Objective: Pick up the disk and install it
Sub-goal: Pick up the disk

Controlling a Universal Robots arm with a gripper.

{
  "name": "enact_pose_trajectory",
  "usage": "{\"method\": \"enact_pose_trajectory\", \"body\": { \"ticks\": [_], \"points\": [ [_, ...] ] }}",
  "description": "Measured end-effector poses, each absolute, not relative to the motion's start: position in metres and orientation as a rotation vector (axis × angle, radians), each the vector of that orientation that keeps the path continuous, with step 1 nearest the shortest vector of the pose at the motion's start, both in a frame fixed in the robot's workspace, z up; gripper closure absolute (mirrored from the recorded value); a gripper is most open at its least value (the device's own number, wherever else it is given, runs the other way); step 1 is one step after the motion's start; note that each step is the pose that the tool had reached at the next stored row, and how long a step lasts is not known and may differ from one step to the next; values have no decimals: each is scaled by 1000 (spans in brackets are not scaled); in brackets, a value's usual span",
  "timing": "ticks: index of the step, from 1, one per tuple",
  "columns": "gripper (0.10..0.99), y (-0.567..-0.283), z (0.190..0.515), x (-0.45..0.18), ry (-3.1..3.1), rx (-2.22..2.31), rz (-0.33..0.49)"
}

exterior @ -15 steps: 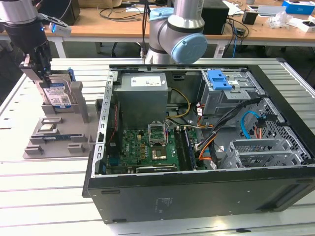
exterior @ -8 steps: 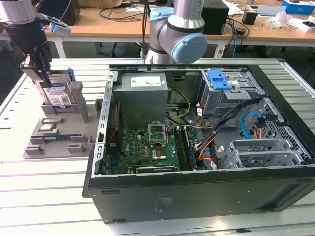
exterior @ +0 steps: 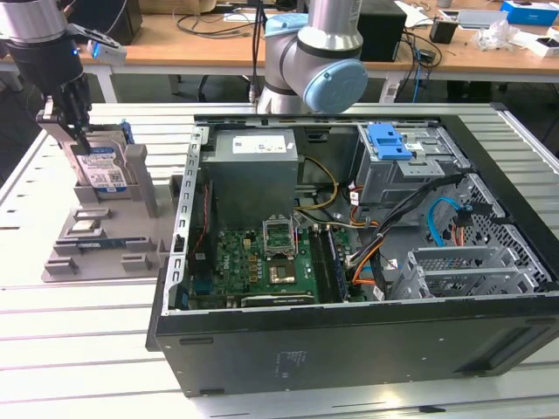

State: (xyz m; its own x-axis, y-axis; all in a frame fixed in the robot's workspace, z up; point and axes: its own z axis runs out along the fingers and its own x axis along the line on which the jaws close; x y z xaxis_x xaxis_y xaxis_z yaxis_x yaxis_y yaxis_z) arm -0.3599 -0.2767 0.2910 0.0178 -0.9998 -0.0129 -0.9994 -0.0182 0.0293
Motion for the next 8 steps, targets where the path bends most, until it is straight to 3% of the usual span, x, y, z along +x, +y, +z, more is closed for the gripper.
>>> {"method": "enact_pose_trajectory", "body": {
  "ticks": [8],
  "points": [
    [722,-277,293,-360,-2192,2233,-47]
  ]
}}
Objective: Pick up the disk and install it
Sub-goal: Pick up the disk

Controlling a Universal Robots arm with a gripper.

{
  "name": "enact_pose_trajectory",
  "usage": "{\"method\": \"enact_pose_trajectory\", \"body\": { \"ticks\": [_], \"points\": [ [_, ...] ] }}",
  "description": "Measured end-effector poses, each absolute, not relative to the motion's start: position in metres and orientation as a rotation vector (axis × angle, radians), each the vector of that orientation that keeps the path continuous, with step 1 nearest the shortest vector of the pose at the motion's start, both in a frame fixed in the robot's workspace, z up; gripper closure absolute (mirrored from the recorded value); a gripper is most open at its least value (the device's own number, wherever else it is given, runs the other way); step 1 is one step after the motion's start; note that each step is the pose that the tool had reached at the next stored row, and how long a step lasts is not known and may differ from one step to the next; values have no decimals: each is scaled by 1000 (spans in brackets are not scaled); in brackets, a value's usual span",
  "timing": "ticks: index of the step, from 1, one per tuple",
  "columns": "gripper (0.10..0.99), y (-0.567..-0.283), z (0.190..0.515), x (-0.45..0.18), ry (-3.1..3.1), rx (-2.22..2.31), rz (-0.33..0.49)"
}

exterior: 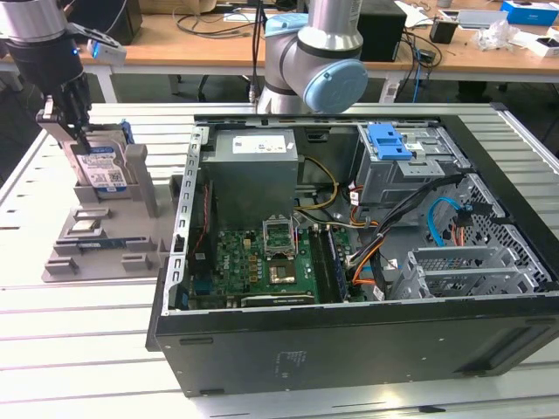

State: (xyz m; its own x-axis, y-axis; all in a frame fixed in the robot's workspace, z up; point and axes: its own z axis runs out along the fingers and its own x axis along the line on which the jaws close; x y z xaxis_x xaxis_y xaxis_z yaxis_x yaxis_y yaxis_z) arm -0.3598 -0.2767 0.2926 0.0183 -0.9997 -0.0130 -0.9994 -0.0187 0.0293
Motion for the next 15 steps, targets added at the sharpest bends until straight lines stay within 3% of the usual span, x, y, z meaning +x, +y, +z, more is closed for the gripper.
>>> {"method": "enact_pose_trajectory", "body": {
  "ticks": [15],
  "points": [
    [722,-276,332,-360,-2192,2233,-46]
  ]
}}
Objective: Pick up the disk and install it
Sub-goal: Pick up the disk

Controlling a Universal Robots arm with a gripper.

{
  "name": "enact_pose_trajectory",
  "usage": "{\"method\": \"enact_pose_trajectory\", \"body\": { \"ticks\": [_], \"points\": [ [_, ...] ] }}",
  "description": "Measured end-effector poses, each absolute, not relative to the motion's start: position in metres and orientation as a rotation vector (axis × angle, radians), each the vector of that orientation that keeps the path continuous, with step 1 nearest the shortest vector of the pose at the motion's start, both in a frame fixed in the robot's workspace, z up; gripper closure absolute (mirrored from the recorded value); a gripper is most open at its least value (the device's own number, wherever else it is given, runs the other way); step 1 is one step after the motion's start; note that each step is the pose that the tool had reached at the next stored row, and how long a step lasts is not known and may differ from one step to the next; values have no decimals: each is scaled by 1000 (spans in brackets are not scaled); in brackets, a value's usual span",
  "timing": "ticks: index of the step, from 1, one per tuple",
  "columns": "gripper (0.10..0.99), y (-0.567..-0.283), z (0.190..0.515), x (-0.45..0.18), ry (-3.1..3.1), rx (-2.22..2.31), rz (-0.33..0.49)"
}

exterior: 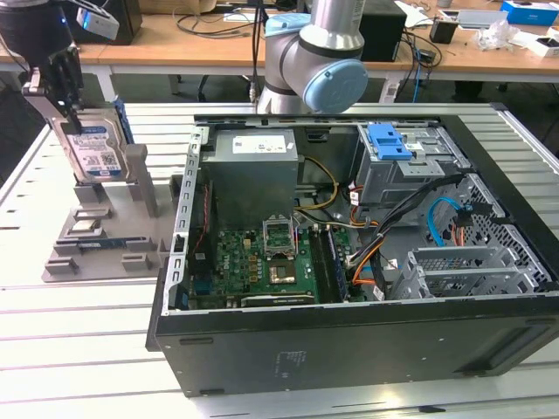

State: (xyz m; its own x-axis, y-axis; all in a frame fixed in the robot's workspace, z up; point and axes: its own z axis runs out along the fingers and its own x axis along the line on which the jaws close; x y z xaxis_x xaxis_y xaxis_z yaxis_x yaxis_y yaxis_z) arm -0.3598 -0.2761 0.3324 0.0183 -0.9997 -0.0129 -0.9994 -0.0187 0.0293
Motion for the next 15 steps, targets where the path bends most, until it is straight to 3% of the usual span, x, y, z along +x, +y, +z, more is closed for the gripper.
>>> {"method": "enact_pose_trajectory", "body": {
  "ticks": [15],
  "points": [
    [722,-276,375,-359,-2192,2233,-46]
  ]
}}
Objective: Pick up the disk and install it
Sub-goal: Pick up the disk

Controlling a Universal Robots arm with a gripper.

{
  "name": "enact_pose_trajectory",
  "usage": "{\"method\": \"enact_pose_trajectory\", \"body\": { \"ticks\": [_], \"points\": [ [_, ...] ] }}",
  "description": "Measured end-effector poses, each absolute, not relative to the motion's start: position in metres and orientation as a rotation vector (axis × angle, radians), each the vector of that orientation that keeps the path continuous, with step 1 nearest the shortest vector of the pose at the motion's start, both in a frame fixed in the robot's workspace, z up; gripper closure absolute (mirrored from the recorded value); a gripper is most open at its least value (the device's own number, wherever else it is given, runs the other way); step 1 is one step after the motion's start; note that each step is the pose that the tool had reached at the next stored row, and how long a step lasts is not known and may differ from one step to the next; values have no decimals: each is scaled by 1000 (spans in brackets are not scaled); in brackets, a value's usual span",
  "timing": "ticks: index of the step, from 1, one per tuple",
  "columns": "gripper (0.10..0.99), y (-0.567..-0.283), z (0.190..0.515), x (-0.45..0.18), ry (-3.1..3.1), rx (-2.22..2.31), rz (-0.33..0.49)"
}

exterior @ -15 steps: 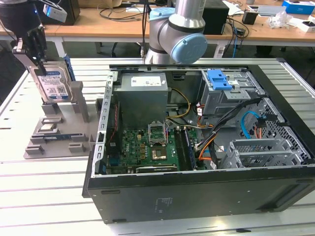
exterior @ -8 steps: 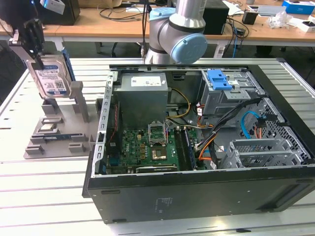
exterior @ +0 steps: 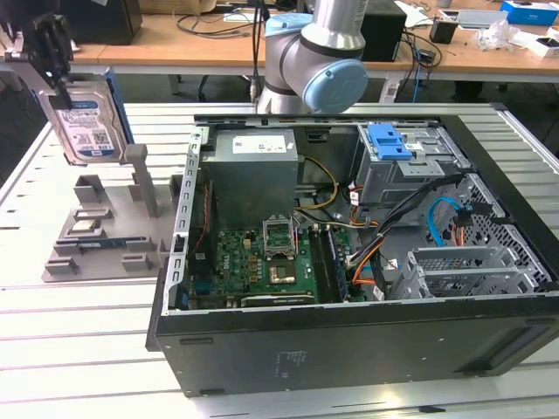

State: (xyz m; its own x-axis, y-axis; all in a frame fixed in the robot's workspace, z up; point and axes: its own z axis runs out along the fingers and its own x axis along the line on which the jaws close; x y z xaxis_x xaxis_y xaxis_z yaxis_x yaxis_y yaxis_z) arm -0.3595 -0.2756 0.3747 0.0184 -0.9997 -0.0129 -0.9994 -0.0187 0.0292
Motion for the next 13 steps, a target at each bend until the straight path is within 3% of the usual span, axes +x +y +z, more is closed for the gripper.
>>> {"method": "enact_pose_trajectory", "body": {
  "ticks": [13],
  "points": [
    [722,-275,406,-359,-2192,2233,-47]
  ]
}}
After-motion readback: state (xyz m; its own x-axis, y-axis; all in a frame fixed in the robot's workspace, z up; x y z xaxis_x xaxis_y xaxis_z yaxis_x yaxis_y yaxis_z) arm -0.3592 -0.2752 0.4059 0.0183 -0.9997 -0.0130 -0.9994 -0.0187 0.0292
